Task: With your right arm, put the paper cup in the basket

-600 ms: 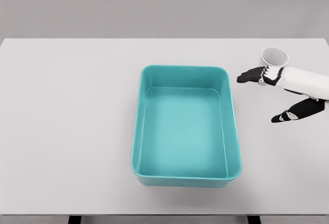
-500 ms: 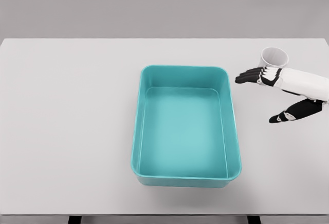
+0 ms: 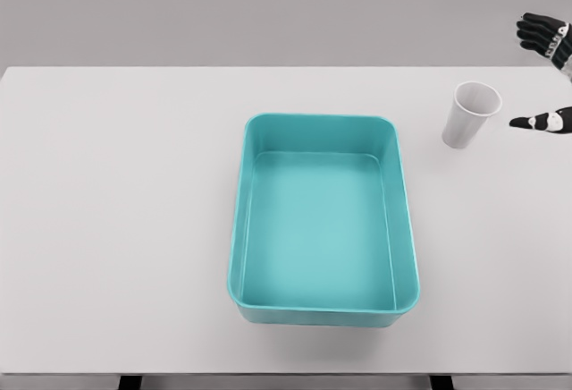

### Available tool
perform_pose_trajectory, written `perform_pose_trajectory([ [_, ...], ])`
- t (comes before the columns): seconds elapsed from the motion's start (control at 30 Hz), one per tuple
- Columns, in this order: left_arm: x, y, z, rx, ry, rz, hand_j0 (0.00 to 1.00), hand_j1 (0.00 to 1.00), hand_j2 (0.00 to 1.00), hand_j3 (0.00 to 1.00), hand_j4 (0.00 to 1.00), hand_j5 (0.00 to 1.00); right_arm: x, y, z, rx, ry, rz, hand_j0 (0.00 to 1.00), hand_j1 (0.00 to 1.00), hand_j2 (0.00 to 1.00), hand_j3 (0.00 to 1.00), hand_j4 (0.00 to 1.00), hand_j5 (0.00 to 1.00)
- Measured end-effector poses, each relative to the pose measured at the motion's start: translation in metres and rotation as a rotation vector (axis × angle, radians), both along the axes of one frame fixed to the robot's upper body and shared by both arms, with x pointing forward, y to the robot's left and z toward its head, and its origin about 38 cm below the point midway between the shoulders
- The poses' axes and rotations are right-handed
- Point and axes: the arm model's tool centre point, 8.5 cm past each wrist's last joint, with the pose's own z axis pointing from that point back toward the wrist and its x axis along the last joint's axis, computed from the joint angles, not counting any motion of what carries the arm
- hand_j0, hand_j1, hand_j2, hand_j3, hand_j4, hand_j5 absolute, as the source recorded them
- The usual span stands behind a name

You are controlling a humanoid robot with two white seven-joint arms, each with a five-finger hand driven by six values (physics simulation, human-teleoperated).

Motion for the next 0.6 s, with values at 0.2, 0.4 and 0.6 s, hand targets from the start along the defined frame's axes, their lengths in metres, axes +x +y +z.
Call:
perform_pose_trajectory([
  [0.2,0.000,0.000,0.000,0.000,0.000,0.000,1.00,1.00,1.00,1.00,1.00,1.00,0.006,-0.047,-0.044,0.097,0.180,-0.144,1.00,1.00,1.00,1.00,1.00,1.00],
  [0.4,0.000,0.000,0.000,0.000,0.000,0.000,1.00,1.00,1.00,1.00,1.00,1.00,0.033,-0.043,-0.056,0.139,0.213,-0.170,1.00,1.00,1.00,1.00,1.00,1.00],
  [0.6,0.000,0.000,0.000,0.000,0.000,0.000,1.00,1.00,1.00,1.00,1.00,1.00,0.044,-0.045,-0.090,0.135,0.282,-0.222,1.00,1.00,1.00,1.00,1.00,1.00],
])
